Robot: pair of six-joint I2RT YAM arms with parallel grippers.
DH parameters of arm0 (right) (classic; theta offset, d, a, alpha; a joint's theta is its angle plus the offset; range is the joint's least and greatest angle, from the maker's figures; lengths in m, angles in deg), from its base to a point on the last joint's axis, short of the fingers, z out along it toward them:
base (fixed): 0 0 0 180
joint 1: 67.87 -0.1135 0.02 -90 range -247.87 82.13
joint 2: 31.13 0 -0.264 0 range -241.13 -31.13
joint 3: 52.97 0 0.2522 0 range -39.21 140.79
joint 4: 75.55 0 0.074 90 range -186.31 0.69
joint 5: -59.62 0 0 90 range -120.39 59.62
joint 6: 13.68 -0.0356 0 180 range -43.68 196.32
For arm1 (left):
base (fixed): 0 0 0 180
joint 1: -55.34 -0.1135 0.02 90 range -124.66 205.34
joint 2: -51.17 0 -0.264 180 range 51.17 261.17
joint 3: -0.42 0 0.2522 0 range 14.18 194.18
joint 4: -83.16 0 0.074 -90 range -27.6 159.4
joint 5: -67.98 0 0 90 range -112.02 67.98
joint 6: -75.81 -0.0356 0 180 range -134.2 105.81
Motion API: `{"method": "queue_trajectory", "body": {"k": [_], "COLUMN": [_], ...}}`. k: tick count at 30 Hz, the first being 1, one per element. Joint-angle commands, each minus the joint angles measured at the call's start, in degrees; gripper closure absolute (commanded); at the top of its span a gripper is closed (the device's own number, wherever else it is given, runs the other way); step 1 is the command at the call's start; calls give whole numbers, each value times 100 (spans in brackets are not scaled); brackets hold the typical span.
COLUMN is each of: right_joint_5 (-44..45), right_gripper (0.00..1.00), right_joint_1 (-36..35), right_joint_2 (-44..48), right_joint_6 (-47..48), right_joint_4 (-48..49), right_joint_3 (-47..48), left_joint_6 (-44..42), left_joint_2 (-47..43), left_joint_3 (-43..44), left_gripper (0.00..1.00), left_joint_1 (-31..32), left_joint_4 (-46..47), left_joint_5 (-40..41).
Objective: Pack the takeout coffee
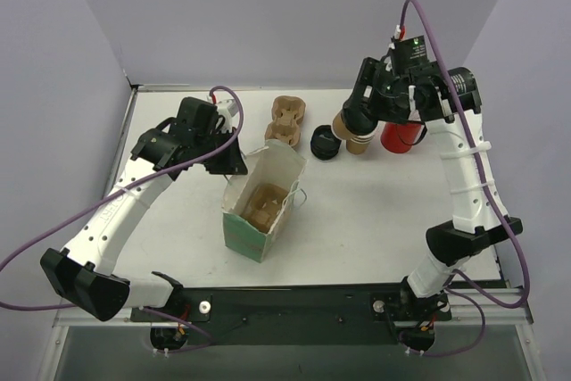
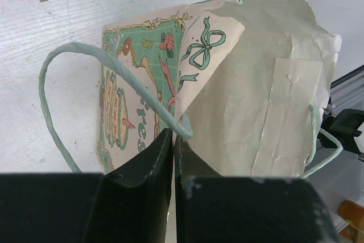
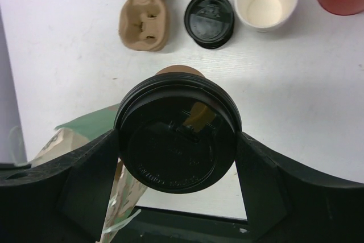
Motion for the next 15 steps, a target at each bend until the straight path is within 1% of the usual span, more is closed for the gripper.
{"method": "queue_trajectory", "body": {"k": [1, 8, 12, 15], "right_joint_5": [-176, -334, -317, -273], "right_gripper": [33, 33, 33, 33], "right_joint_1": [-373, -699, -910, -998], "right_joint_2": [-139, -131, -43, 98], "right_joint_6": [-211, -246, -167, -141], "right_joint_4": [-357, -278, -269, -208], "right_joint_3": [543, 791, 756, 686], "left_joint_6": [-61, -34, -17, -17], "left_joint_2": [-135, -29, 94, 199], "left_joint_3": [47, 267, 442, 539], "left_gripper": [84, 88, 90, 94], "left_joint_1": [40, 154, 277, 382], "left_joint_4": [310, 424, 538, 617], "left_joint_5": [-105, -228, -333, -430]}}
